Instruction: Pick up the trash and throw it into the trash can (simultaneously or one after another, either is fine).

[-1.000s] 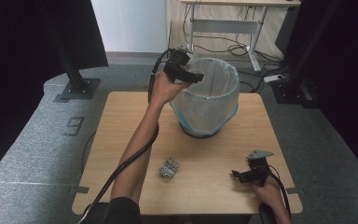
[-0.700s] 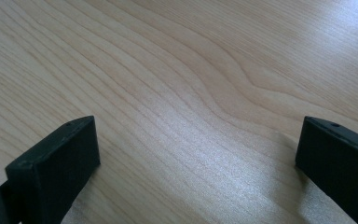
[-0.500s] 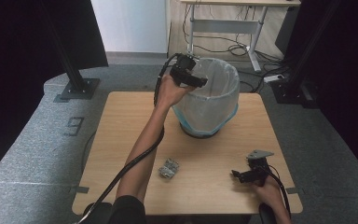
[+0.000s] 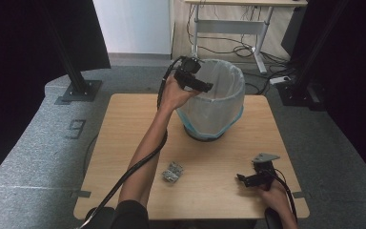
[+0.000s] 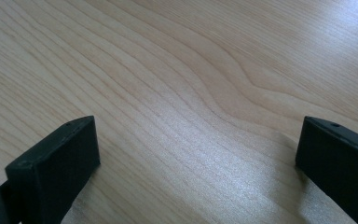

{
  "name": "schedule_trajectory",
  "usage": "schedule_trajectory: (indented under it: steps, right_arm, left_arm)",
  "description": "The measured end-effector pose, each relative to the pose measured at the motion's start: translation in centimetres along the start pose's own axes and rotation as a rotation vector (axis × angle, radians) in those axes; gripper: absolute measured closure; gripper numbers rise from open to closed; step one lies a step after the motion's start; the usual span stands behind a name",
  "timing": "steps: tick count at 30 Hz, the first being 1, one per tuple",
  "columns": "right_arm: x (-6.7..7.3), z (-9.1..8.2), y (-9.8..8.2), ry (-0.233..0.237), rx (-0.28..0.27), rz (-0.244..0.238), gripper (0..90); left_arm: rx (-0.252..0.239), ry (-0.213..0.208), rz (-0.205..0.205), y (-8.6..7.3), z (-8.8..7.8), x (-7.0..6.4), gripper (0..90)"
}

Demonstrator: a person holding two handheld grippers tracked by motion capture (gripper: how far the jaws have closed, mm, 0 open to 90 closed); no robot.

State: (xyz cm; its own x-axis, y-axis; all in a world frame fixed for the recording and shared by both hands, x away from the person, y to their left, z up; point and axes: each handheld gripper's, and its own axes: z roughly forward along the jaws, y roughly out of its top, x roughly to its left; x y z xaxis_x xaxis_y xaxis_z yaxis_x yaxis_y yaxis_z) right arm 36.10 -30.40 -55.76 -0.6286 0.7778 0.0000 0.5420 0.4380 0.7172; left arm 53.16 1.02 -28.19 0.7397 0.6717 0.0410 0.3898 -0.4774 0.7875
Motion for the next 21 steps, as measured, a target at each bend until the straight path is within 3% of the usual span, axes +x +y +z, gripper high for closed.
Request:
schedule_trajectory:
  steps: [21]
  right_arm:
    - [0.0, 0.0, 0.0, 0.000, 0.000, 0.000, 0.0]
  left_arm:
    - [-0.027, 0.002, 0.014, -2.0, -4.2, 0.0, 1.8]
